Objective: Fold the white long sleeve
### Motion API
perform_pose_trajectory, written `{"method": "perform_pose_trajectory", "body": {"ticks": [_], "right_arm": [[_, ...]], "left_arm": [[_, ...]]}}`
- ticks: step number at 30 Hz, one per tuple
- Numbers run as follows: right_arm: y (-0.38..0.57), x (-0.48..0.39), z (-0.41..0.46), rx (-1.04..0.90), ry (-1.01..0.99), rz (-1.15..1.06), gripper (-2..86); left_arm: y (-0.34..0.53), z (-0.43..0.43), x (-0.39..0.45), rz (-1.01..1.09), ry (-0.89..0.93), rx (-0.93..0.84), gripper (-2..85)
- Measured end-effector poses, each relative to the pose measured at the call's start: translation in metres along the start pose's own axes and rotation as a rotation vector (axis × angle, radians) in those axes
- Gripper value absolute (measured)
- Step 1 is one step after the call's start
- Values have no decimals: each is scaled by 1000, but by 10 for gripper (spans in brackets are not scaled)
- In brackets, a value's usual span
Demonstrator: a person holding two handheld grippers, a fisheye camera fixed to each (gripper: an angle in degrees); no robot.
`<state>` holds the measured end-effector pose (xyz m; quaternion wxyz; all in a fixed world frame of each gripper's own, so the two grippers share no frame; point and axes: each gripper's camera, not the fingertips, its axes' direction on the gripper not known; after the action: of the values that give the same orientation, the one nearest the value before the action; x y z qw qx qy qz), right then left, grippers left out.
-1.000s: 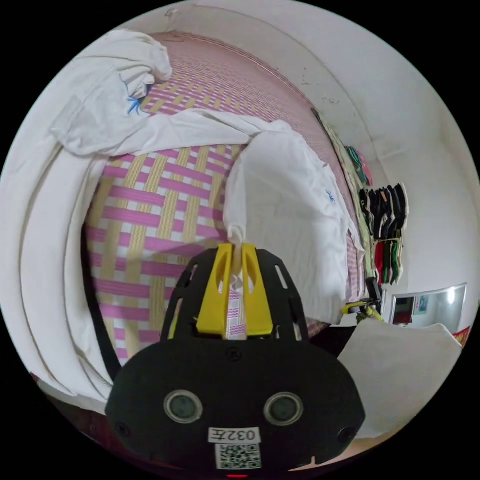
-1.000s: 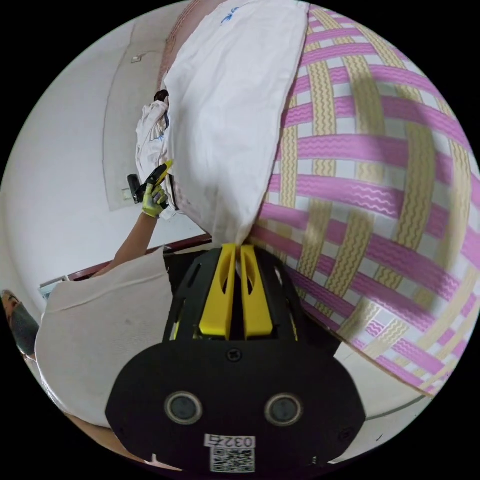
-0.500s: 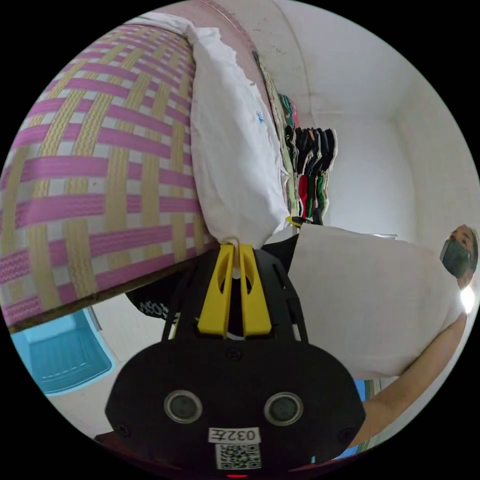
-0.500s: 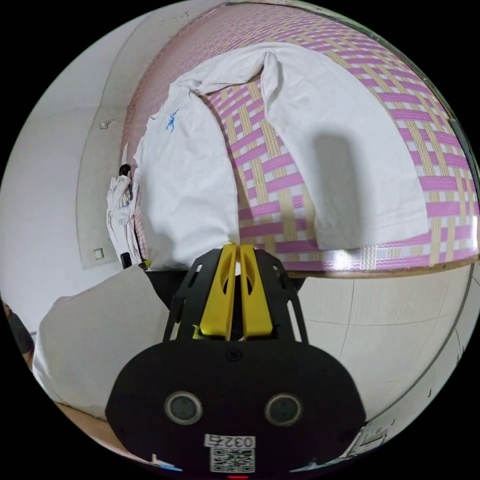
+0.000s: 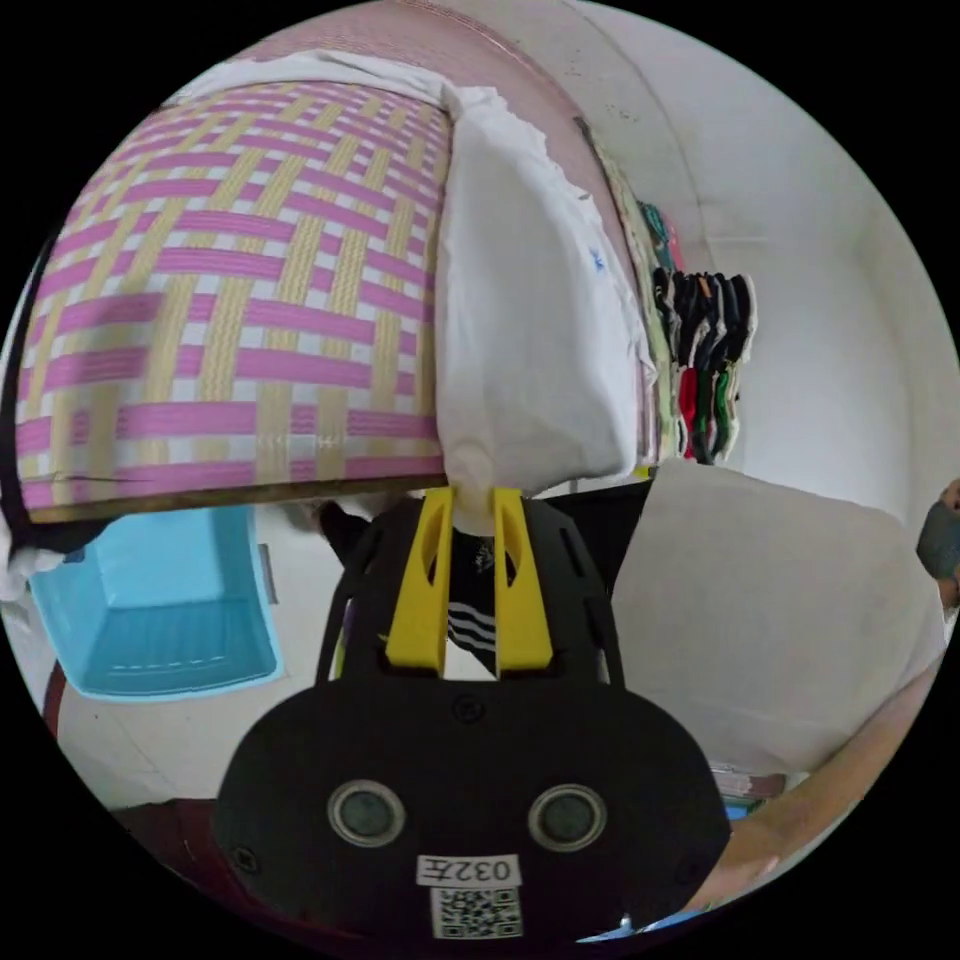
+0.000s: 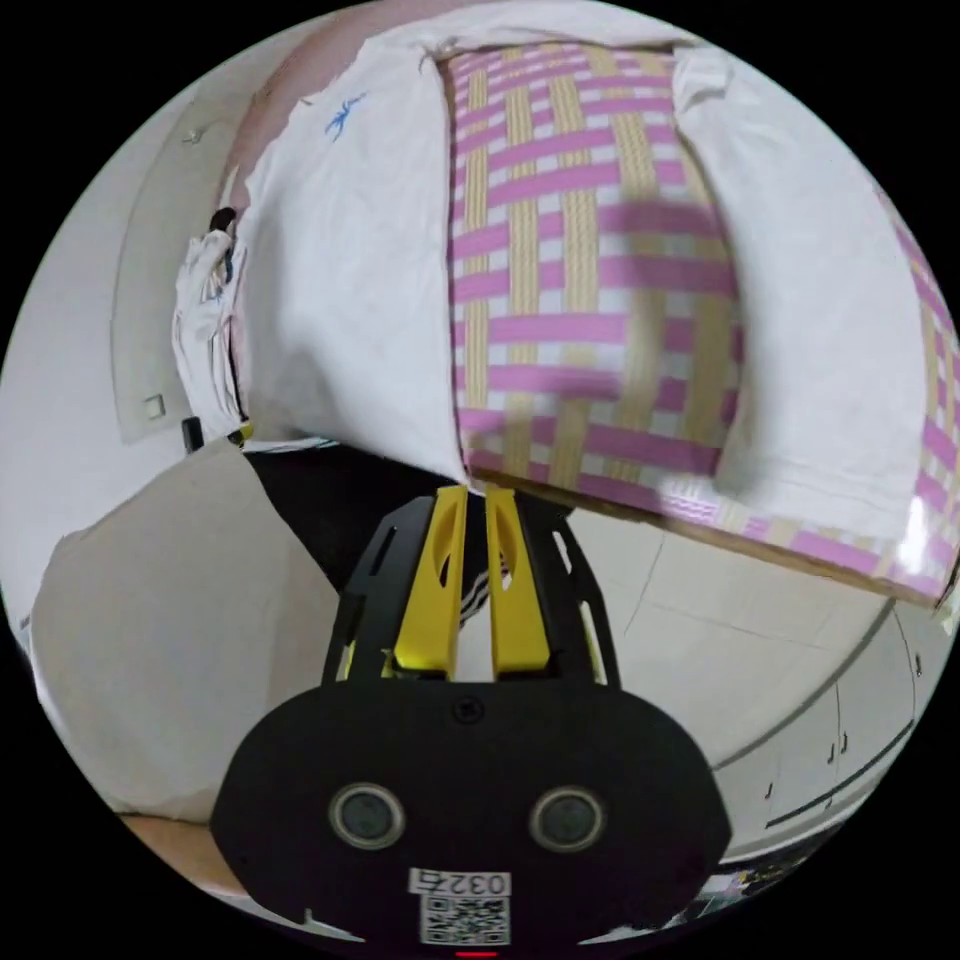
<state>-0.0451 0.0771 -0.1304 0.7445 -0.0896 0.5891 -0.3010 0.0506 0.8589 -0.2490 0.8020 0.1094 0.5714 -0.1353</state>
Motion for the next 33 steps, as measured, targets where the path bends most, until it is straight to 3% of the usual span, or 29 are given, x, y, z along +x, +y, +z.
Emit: {"method": "perform_pose_trajectory", "body": {"ticks": [4, 8, 15, 27, 33], "right_arm": [[-3, -19, -35, 263, -53, -91, 0], [-36, -43, -37, 381, -21, -144, -9], [-81, -80, -18, 398, 130, -201, -10], [-93, -92, -33, 377, 104, -224, -10], [-156, -104, -103, 552, 198, -160, -10]], "left_arm": [[-20, -17, 27, 95, -6, 141, -7], [-75, 17, 58, 111, -99, 131, -9], [-120, 63, 79, 81, -224, 149, -9], [-144, 78, 115, 104, -145, 234, -9], [-260, 48, 145, 63, -225, 362, -9]]}}
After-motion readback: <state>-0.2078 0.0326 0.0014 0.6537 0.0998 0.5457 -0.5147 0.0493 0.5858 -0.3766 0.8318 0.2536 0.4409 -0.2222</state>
